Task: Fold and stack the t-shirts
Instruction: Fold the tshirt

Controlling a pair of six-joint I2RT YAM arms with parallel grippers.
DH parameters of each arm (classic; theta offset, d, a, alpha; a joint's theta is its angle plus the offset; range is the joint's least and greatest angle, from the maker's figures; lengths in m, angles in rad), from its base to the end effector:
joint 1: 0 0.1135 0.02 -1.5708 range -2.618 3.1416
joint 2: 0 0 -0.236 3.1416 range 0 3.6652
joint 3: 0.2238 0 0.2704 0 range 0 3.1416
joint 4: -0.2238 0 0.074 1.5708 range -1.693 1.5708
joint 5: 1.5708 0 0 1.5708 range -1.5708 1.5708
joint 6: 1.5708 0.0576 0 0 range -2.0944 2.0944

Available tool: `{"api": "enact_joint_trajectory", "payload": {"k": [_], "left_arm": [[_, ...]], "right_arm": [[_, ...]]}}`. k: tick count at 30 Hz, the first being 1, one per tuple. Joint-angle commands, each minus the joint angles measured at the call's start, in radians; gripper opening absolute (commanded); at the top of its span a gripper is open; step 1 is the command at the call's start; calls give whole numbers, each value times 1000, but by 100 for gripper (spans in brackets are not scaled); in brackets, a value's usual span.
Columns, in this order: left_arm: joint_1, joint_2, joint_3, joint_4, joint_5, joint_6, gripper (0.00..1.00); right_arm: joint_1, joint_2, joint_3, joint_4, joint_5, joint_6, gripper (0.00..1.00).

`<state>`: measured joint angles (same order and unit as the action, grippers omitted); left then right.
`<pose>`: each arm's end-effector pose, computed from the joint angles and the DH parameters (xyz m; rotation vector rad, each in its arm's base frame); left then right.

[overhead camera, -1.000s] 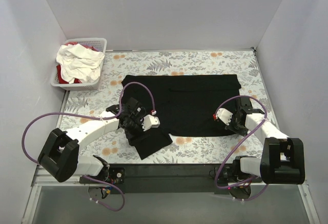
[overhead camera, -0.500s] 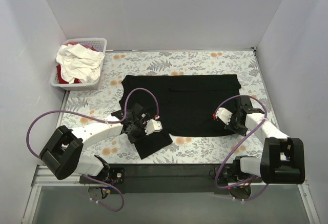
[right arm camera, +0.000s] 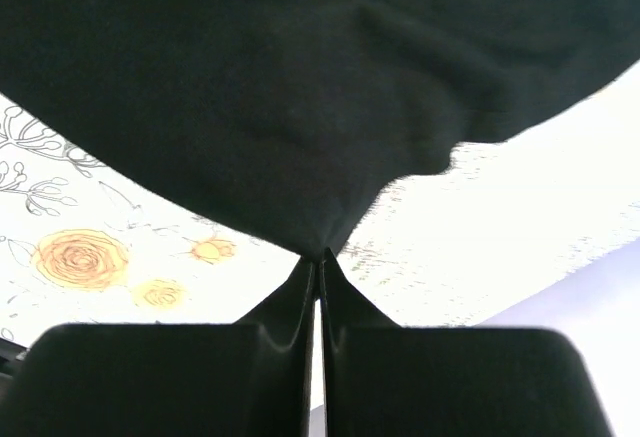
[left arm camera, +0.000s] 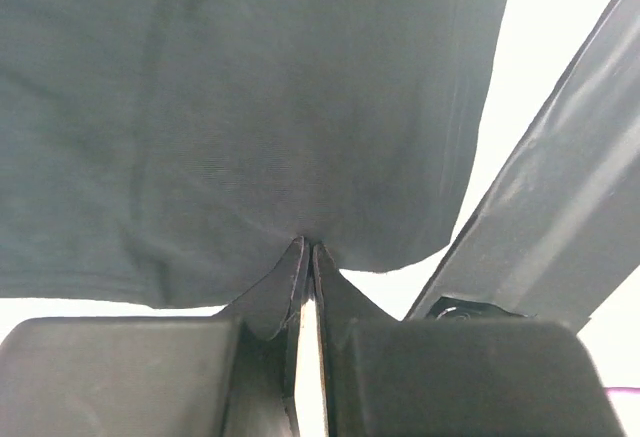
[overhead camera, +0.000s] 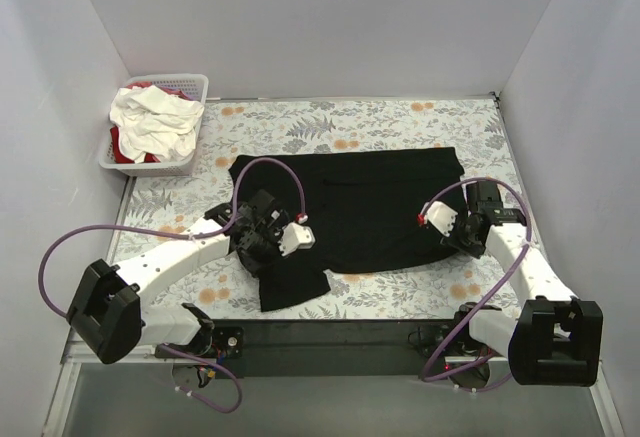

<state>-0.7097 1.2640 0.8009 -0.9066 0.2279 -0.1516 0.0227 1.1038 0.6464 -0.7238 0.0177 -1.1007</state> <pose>0.1716 -0.1646 0.1469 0.8661 2.8959 -0.4416 0.2268 0.0041 0.1399 -1.4874 2.3726 -0.3049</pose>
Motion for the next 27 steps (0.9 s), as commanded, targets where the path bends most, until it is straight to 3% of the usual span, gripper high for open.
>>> {"api": "enact_joint_trajectory", "payload": {"k": [1, 15, 27], "left_arm": [[45, -28, 95, -66, 34, 10, 0], [288, 146, 372, -68, 108, 129, 0], [377, 420, 642, -12, 111, 193, 0]], "right_arm": [[-12, 8, 94, -58, -50, -56, 1], [-47, 220, 324, -60, -76, -96, 1], [-47, 497, 568, -57, -71, -152, 1]]}}
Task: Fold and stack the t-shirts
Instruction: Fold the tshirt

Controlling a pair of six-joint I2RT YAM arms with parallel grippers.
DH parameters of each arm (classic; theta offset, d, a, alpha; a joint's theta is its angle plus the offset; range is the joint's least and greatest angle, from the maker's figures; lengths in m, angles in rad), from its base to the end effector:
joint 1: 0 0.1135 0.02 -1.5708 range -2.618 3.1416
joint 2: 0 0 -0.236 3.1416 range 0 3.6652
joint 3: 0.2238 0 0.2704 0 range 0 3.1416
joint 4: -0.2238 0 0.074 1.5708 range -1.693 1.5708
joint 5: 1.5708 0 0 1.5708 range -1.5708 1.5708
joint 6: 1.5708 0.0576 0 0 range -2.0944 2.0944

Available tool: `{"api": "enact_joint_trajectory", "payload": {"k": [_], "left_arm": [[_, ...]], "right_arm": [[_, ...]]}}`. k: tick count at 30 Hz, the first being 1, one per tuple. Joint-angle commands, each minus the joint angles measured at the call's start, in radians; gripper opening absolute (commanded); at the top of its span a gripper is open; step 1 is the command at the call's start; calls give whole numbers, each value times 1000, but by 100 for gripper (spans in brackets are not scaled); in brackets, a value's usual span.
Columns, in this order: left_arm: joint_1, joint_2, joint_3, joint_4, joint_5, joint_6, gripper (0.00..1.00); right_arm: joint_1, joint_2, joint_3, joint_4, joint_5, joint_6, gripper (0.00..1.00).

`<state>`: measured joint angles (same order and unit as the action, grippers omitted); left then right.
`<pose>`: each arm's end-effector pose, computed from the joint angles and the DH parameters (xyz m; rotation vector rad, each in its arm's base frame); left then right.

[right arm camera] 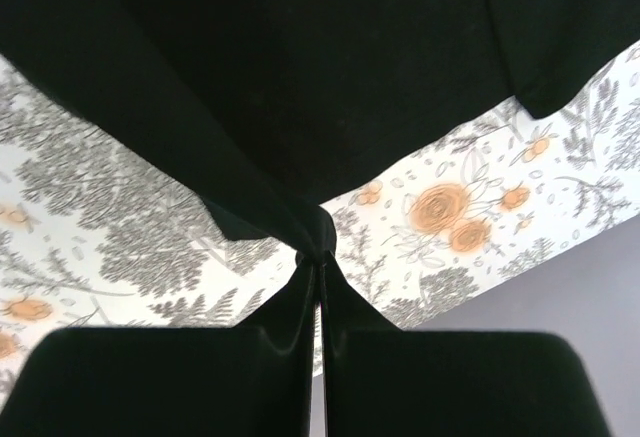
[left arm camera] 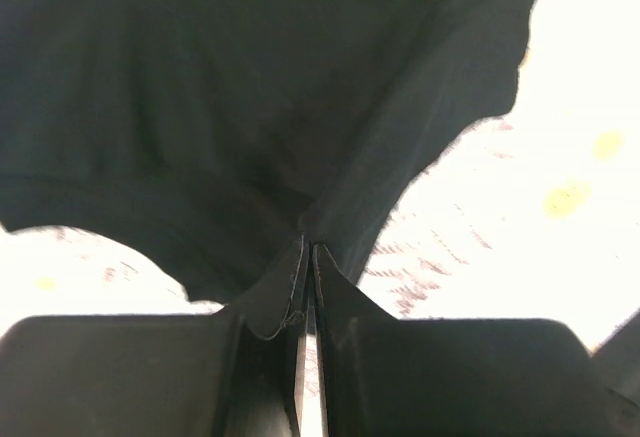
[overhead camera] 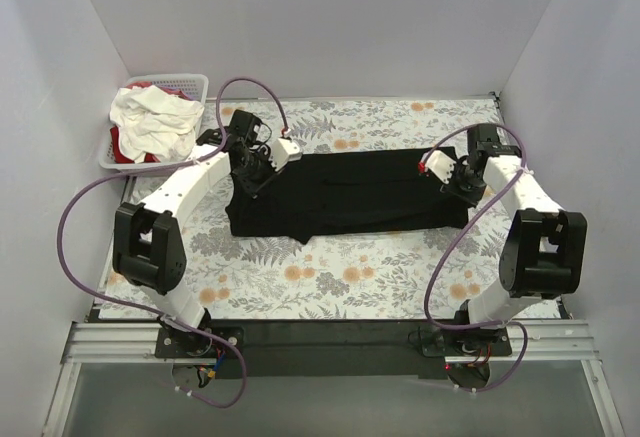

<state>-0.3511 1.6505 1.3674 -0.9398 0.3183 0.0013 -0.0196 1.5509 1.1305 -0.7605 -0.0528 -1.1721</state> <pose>0.3249 -0.1382 0.2117 0.5702 2.7504 -0.5297 0.3305 -0.0034 0.1750 -1.5264 2.3225 -0.2472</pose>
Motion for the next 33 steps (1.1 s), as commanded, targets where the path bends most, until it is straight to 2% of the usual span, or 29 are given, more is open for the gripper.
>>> {"api": "enact_joint_trajectory", "payload": {"k": [1, 13, 33], "left_arm": [[24, 46, 88, 22, 19, 43, 0], [43, 215, 214, 52, 27, 74, 0], [89, 307, 271, 81, 36, 68, 0]], "right_arm": [[-5, 63, 97, -20, 1, -83, 1], [-6, 202, 179, -7, 10, -87, 1], [1, 350, 314, 6, 39, -98, 1]]}}
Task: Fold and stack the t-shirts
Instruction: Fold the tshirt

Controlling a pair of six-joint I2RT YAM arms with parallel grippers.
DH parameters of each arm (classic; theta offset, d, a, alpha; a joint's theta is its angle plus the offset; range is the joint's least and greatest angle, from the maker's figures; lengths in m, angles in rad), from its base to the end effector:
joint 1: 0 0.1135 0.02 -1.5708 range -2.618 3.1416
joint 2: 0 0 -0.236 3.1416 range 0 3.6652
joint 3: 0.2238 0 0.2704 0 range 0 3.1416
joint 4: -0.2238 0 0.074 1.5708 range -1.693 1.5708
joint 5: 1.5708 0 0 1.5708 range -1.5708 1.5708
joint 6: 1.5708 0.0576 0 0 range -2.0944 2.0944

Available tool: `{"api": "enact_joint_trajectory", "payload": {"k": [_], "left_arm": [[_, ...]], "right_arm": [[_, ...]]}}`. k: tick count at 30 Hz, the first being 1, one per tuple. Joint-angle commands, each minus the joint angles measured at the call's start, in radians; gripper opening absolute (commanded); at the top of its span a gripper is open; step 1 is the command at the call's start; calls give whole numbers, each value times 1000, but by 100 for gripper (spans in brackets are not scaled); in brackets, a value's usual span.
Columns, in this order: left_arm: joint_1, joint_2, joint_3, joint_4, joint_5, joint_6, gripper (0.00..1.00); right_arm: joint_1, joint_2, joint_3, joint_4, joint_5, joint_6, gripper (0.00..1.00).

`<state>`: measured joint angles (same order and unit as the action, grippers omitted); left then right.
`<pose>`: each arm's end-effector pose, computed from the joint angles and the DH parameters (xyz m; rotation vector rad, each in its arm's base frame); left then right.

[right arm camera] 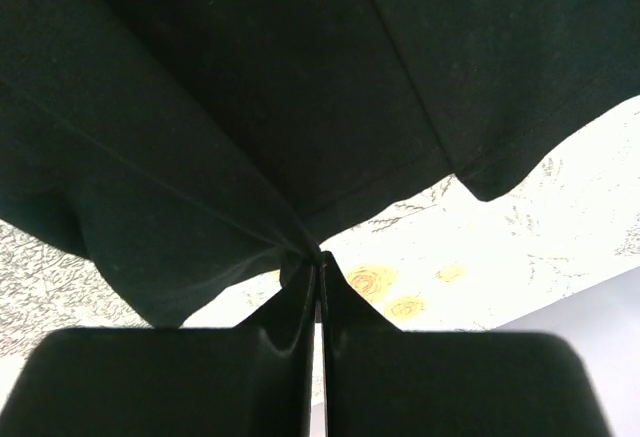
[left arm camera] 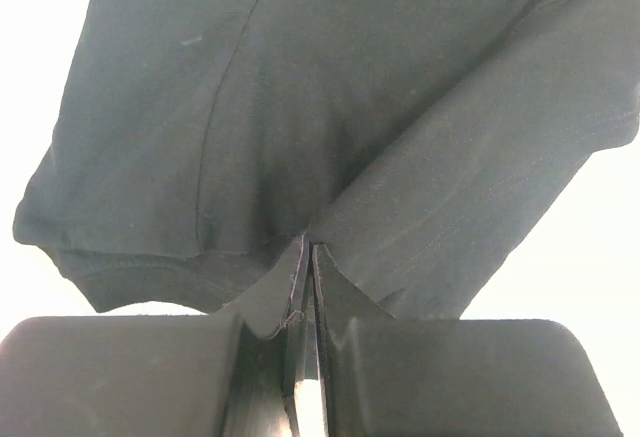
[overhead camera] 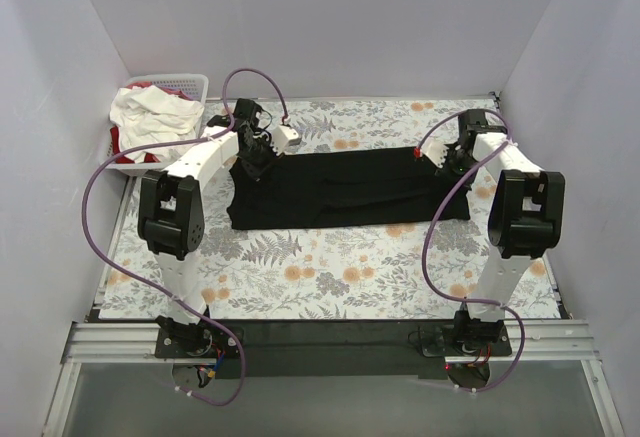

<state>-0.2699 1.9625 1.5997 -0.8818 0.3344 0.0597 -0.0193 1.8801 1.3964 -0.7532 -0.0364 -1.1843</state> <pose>0.3988 -0.1300 0.1725 0.5376 2.7570 -0.5198 0.3962 -0.0056 0.1445 -1.5680 2.3645 -0.2281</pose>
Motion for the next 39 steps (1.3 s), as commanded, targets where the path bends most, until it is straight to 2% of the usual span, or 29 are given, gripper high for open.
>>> {"api": "enact_joint_trajectory", "payload": {"k": [1, 4, 6, 8, 11, 13, 16, 18, 21, 27, 34, 39], "left_arm": [[8, -4, 40, 23, 18, 8, 0], [9, 4, 42, 30, 17, 2, 0], [9, 13, 45, 27, 6, -11, 3], [23, 13, 58, 21, 18, -50, 18], [87, 7, 129, -38, 87, -156, 32], [156, -13, 134, -98, 178, -208, 36], [242, -88, 30, -118, 284, -299, 43], [300, -163, -97, -79, 316, -346, 44], [317, -223, -225, -36, 310, -382, 46], [324, -255, -342, -6, 311, -426, 48], [324, -261, -394, 9, 310, -434, 50], [324, -252, -415, 21, 301, -437, 54]], "right_arm": [[2, 24, 50, 0, 23, -83, 1], [7, 36, 55, 5, 29, -75, 1], [9, 42, 68, 5, 32, -39, 22], [2, 45, 117, 2, 24, 3, 48], [-39, 33, 234, -58, -47, 110, 58], [-96, 31, 309, -186, -107, 199, 59], [-178, 36, 375, -314, -232, 264, 59], [-217, 27, 323, -363, -296, 320, 58], [-266, 27, 216, -386, -344, 351, 55], [-277, 31, 56, -342, -385, 376, 53], [-280, 73, 27, -267, -375, 399, 58], [-278, 100, 32, -252, -385, 405, 58]]}}
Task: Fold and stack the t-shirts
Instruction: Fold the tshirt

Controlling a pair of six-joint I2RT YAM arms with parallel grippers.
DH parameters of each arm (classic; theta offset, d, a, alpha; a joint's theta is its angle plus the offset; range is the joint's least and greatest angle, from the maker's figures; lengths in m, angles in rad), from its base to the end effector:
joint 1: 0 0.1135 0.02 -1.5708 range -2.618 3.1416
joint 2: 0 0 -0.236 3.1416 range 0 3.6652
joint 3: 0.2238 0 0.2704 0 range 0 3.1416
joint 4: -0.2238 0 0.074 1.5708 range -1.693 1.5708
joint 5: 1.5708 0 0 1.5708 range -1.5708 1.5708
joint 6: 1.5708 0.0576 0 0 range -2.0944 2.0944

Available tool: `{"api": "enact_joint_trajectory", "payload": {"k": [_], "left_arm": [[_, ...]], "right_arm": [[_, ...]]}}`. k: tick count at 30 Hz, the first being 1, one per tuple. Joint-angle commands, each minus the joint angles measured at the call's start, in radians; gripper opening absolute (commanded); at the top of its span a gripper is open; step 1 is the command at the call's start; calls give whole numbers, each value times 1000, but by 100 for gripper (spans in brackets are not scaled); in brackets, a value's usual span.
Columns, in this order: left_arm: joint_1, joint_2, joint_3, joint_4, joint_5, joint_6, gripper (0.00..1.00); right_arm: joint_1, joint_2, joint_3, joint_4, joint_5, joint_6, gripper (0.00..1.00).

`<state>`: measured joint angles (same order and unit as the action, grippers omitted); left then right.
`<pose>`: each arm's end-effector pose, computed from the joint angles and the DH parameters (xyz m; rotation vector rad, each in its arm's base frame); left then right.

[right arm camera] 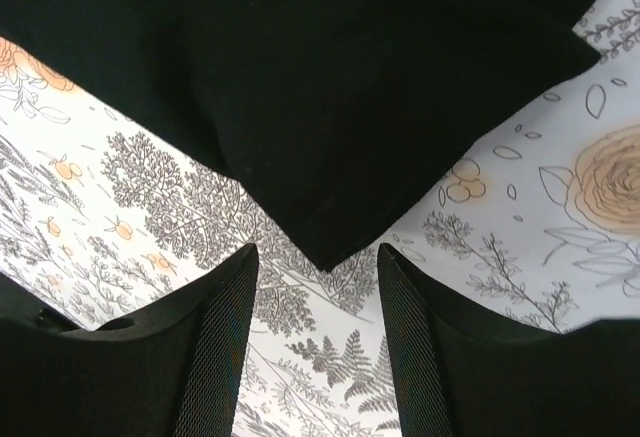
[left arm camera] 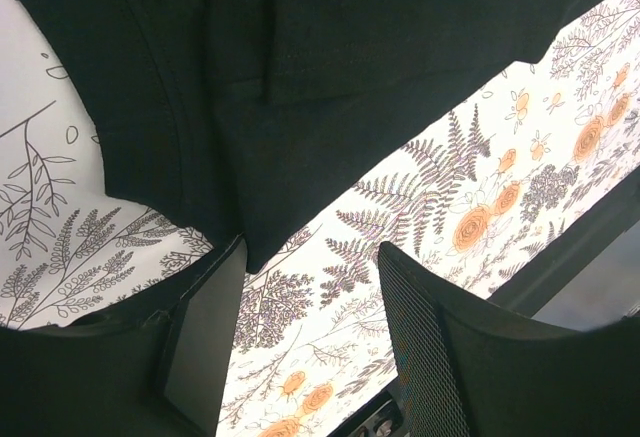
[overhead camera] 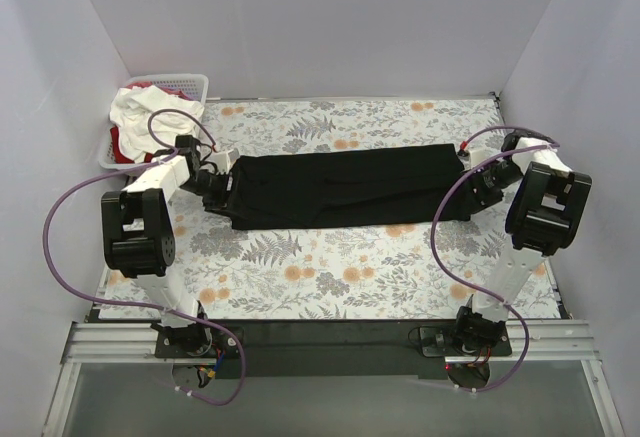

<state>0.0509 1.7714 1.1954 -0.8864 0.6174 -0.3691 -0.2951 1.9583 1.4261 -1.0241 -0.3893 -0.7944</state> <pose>0.3352 -0.0163 0.1312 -0.5714 2.9284 -0.9650 0.3591 -0.0863 0.1226 -0.7179 2.7990 0.4763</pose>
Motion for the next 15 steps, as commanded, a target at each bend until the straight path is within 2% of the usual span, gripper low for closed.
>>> {"api": "enact_joint_trajectory", "payload": {"k": [1, 10, 11, 15], "left_arm": [[3, -61, -14, 27, 15, -7, 55], [3, -56, -33, 52, 10, -18, 56], [3, -52, -33, 56, 11, -17, 56], [1, -36, -26, 55, 19, -19, 56]], "right_arm": [[-3, 27, 0, 18, -34, 14, 57], [-1, 45, -1, 25, -33, 7, 50], [1, 45, 2, 25, -33, 7, 42], [1, 48, 17, 25, -28, 7, 29]]}}
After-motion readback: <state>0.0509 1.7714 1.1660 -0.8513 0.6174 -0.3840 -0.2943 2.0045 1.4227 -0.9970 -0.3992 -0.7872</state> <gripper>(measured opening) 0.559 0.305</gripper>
